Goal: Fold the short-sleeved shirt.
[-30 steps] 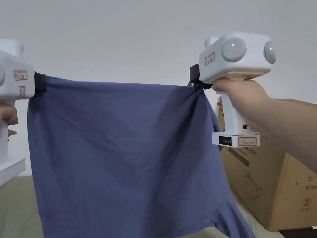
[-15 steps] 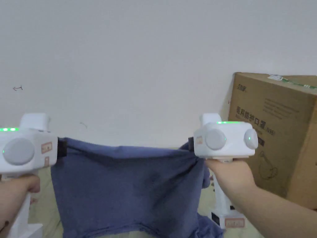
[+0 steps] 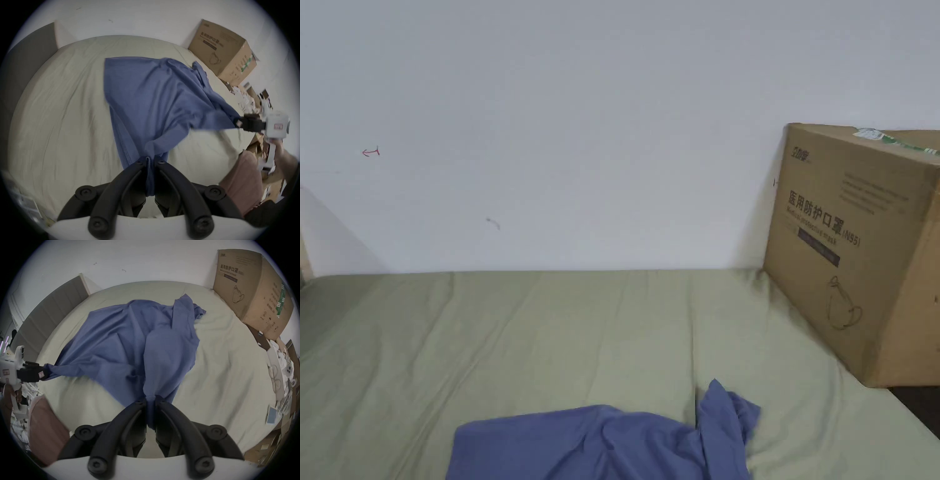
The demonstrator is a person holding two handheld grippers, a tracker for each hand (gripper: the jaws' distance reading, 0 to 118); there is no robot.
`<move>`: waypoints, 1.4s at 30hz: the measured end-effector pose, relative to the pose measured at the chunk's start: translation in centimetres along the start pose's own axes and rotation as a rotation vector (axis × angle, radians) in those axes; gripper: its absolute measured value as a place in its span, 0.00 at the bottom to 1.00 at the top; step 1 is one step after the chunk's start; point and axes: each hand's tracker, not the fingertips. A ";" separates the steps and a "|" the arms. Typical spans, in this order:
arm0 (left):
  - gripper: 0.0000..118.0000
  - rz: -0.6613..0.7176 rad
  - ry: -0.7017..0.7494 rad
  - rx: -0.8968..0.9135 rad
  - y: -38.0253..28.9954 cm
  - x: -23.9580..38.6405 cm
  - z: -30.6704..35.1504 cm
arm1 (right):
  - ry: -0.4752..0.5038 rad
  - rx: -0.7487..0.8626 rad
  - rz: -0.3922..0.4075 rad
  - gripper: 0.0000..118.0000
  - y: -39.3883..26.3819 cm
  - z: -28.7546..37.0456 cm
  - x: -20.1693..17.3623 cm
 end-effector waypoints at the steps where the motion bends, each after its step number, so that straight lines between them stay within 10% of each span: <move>1: 0.07 0.057 -0.022 0.032 -0.9 -0.5 1.6 | 0.013 -0.003 -0.017 0.07 -0.9 1.5 0.1; 7: 0.07 0.088 0.018 0.049 -1.8 -1.0 5.4 | 0.096 -0.142 -0.200 0.07 -4.7 4.9 0.6; 13: 0.13 0.130 0.058 0.030 -1.3 -0.3 0.4 | 0.017 -0.148 -0.209 0.12 -4.5 0.2 1.1; 14: 0.27 0.162 0.029 0.041 -1.3 -0.5 0.5 | 0.013 -0.113 -0.239 0.26 -4.5 0.3 1.0; 16: 0.91 0.189 0.003 0.071 -1.2 0.0 1.5 | 0.009 -0.104 -0.259 0.88 -4.3 1.6 1.2; 17: 1.00 0.184 -0.018 0.103 -1.2 0.3 2.2 | 0.044 -0.078 -0.270 1.00 -4.2 2.5 1.4; 25: 0.97 -0.022 0.032 0.499 0.2 4.7 10.4 | 0.087 0.370 -0.288 0.98 -2.0 12.0 -0.6; 26: 0.89 -0.038 0.017 0.553 0.1 5.3 11.3 | 0.112 0.481 -0.288 0.97 -1.8 13.5 -2.0; 28: 0.42 -0.082 -0.034 0.693 -0.4 5.9 12.3 | 0.135 0.665 -0.264 0.84 -1.8 15.0 -3.2; 30: 0.29 -0.111 0.017 0.743 -0.3 6.8 12.3 | 0.094 0.705 -0.223 0.77 -1.9 14.3 -1.9; 31: 0.00 -0.129 0.078 0.725 -0.1 7.0 12.0 | 0.029 0.727 -0.216 0.38 -1.6 14.0 -1.7; 32: 0.00 -0.136 0.058 0.738 0.1 7.3 11.7 | -0.041 0.727 -0.274 0.00 -1.2 13.8 -1.1; 35: 0.00 -0.144 0.018 0.707 0.8 7.0 10.4 | 0.107 0.627 -0.329 0.00 1.5 12.5 -0.5; 42: 0.00 -0.119 0.026 0.626 2.5 4.5 4.9 | 0.024 0.312 -0.335 0.00 12.9 2.8 4.6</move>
